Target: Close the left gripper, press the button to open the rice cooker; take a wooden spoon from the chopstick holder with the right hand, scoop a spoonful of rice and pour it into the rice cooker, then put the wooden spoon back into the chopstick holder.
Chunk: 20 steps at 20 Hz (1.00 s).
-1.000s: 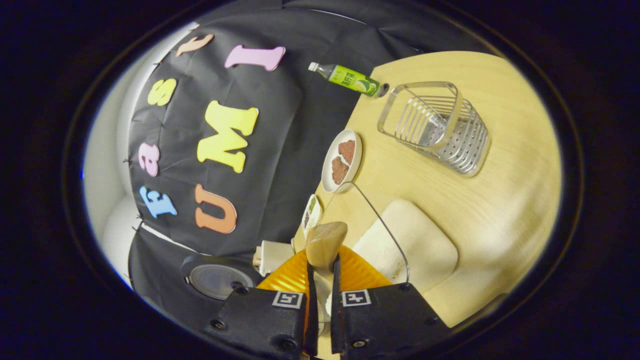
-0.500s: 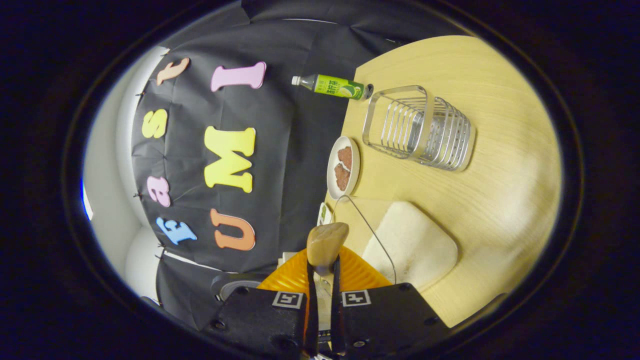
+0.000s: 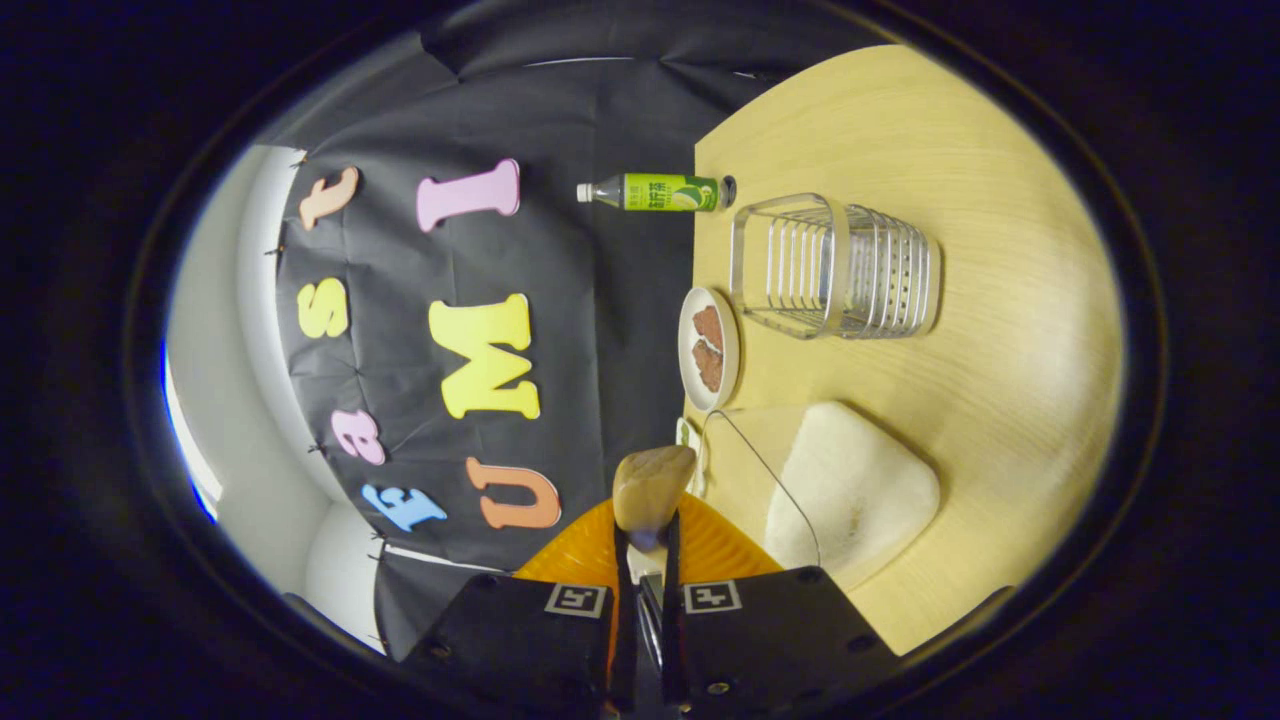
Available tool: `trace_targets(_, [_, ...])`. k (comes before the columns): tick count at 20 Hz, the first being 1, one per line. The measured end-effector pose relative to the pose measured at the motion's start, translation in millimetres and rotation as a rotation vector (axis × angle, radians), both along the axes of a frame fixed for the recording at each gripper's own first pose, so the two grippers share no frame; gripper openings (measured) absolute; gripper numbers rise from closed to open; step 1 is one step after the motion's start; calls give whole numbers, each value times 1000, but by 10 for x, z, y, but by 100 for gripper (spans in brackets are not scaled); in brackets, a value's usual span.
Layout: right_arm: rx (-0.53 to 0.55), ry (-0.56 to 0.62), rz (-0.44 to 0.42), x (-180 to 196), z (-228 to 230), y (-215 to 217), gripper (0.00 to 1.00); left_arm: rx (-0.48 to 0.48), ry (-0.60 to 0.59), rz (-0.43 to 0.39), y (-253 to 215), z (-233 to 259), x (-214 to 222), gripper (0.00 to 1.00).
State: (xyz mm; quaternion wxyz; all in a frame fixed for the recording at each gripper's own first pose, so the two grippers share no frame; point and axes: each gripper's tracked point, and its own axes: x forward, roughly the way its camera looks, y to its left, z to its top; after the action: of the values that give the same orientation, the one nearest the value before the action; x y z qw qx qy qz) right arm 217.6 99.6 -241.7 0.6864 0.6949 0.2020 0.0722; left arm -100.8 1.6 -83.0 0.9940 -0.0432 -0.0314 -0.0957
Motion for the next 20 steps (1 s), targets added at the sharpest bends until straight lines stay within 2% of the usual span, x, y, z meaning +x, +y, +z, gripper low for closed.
trace_targets(3, [70, -1, 10, -14, 73, 81, 14, -13, 19, -15, -66, -43, 30, 94])
trace_targets(7, [175, -40, 25, -22, 319, 292, 14, 5, 18, 8, 23, -36, 20, 94])
trace_targets(12, [228, -55, 62, -46, 578, 766, 14, -17, 14, -8, 29, -13, -21, 94])
trace_targets(17, [94, -55, 124, 3, 802, 1398, 14, -11, -3, 29, 161, 49, -108, 94])
trace_targets(20, [-5, -76, 143, 50, 990, 1691, 14, -3, -32, -2, 128, 112, -176, 94])
